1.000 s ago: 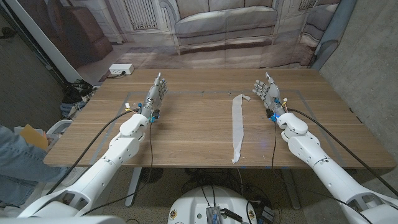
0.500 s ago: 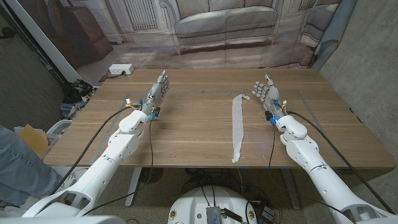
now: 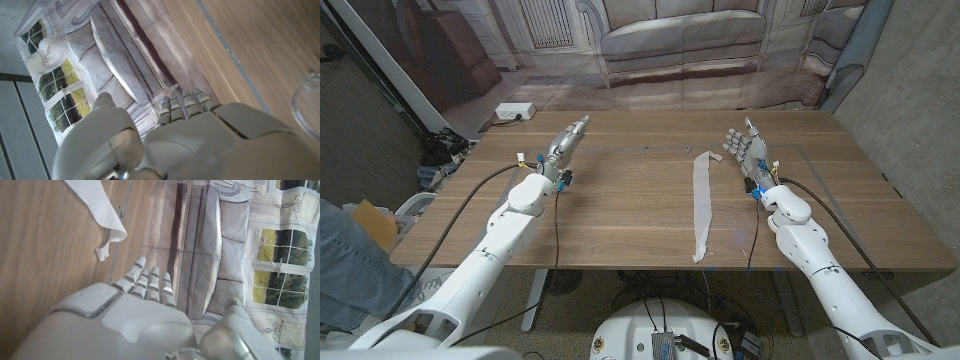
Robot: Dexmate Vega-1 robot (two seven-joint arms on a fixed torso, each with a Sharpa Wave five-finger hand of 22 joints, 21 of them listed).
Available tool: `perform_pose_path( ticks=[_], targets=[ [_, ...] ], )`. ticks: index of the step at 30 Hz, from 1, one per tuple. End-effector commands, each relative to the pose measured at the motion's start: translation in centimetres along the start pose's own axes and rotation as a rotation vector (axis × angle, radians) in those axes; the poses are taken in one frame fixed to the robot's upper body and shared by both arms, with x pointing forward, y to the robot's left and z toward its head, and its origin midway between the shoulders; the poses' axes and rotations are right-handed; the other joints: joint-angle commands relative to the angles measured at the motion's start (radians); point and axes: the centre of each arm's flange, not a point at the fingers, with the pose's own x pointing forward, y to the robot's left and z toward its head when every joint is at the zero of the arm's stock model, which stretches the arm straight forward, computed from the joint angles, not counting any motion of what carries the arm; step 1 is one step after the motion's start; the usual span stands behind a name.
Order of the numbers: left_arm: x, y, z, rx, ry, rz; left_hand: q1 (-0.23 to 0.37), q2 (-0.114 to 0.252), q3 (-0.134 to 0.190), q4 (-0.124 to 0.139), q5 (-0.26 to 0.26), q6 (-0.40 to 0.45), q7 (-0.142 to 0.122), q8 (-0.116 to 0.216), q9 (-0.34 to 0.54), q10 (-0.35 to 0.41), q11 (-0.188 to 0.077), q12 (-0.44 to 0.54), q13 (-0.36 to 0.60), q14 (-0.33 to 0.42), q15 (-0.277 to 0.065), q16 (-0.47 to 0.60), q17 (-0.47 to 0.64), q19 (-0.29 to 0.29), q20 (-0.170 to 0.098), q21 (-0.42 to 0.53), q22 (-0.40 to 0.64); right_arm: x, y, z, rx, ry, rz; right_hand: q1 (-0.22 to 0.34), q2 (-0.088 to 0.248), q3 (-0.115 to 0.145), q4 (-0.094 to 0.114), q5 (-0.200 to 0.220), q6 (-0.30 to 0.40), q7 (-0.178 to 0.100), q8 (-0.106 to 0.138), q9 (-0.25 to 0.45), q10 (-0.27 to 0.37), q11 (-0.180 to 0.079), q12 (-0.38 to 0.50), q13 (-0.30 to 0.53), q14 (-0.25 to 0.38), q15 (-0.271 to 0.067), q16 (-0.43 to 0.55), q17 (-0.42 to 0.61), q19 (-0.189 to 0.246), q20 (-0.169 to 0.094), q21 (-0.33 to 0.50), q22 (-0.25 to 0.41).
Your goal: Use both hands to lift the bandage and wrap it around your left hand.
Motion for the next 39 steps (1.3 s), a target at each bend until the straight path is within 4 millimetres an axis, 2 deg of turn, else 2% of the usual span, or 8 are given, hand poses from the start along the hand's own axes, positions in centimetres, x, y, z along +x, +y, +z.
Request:
perform_pose_path(
  ticks=[1,6,8,10,15,18,25,39],
  targets=[
    [-0.6,1.6,0.9,0.218,-0.027,0.107,0.037,-0.003,0.008,-0.019,-0.01,0.029,-0.004,0.007,0.003,0.035,-0.004,0.007,0.004,0.034,-0.008,0.009,0.002,0.039,-0.003,0.013,0.005,0.1,0.8,-0.2,0.004,0.007,-0.008,0.006,0.003,0.004,-0.004,0.009,0.011,-0.002,-0.005,0.004,0.005,0.002,-0.004,0.003,0.009,0.0,-0.002,0.001,0.013,-0.018,-0.002,0.004],
    [-1.6,2.3,0.9,0.298,-0.052,0.174,0.09,-0.014,0.013,-0.053,-0.021,0.102,-0.016,0.019,0.004,0.109,-0.012,0.015,0.005,0.11,-0.028,0.015,0.003,0.11,-0.002,0.027,0.006,0.4,1.2,-0.2,0.002,0.011,-0.003,0.007,0.004,0.004,-0.004,0.009,0.013,-0.003,-0.006,0.004,0.006,0.002,-0.006,0.003,0.011,0.003,-0.003,0.001,0.014,-0.016,-0.004,0.004],
    [-2.2,2.8,1.0,0.346,-0.067,0.211,0.109,-0.021,0.013,-0.066,-0.024,0.131,-0.022,0.023,0.005,0.143,-0.031,0.018,0.005,0.139,-0.033,0.017,0.003,0.142,-0.004,0.034,0.006,0.7,1.4,-0.1,0.0,0.011,0.002,0.007,0.004,0.003,-0.004,0.009,0.013,-0.003,-0.007,0.004,0.007,0.002,-0.007,0.003,0.011,0.003,-0.003,0.001,0.014,-0.016,-0.005,0.004],
    [-2.3,2.9,1.1,0.363,-0.064,0.221,0.127,-0.026,0.014,-0.077,-0.025,0.161,-0.03,0.027,0.005,0.172,-0.032,0.021,0.006,0.173,-0.038,0.021,0.004,0.167,-0.002,0.038,0.007,0.8,1.4,0.0,-0.001,0.011,0.004,0.008,0.004,0.003,-0.005,0.009,0.015,-0.003,-0.007,0.004,0.008,0.004,-0.007,0.003,0.011,0.002,-0.004,0.001,0.015,-0.016,-0.006,0.004],
    [-3.5,3.8,1.5,0.491,-0.041,0.275,0.154,-0.031,0.018,-0.093,-0.026,0.19,-0.031,0.031,0.006,0.203,-0.042,0.023,0.006,0.203,-0.045,0.022,0.004,0.195,-0.002,0.043,0.007,1.3,1.6,0.2,-0.005,0.013,0.011,0.008,0.005,0.003,-0.005,0.009,0.016,-0.004,-0.009,0.004,0.01,0.001,-0.009,0.003,0.013,0.003,-0.005,0.001,0.016,-0.015,-0.008,0.004],
    [-4.1,4.4,1.8,0.562,-0.028,0.298,0.18,-0.035,0.022,-0.108,-0.026,0.204,-0.036,0.031,0.006,0.223,-0.059,0.023,0.007,0.215,-0.047,0.02,0.003,0.203,-0.004,0.042,0.008,1.5,1.6,0.2,-0.006,0.015,0.013,0.008,0.006,0.002,-0.005,0.009,0.017,-0.003,-0.01,0.004,0.011,0.002,-0.01,0.003,0.014,0.003,-0.005,0.001,0.017,-0.015,-0.01,0.004],
    [-5.1,5.6,2.1,0.645,-0.006,0.337,0.206,-0.039,0.027,-0.122,-0.026,0.226,-0.041,0.034,0.006,0.241,-0.069,0.022,0.007,0.235,-0.054,0.02,0.004,0.209,-0.006,0.04,0.008,2.0,1.9,0.4,-0.012,0.017,0.023,0.009,0.006,0.001,-0.005,0.009,0.018,-0.004,-0.011,0.005,0.012,0.001,-0.012,0.003,0.015,0.003,-0.007,0.002,0.018,-0.015,-0.012,0.004],
    [-5.4,6.7,2.8,0.777,0.07,0.277,0.227,-0.04,0.03,-0.13,-0.027,0.258,-0.049,0.038,0.007,0.268,-0.076,0.022,0.008,0.253,-0.062,0.017,0.005,0.209,-0.01,0.034,0.009,2.3,1.8,0.5,-0.023,0.026,0.033,0.011,0.01,0.0,-0.007,0.009,0.019,-0.004,-0.015,0.005,0.019,0.003,-0.016,0.003,0.017,0.003,-0.009,0.002,0.022,-0.015,-0.017,0.005]
  ],
)
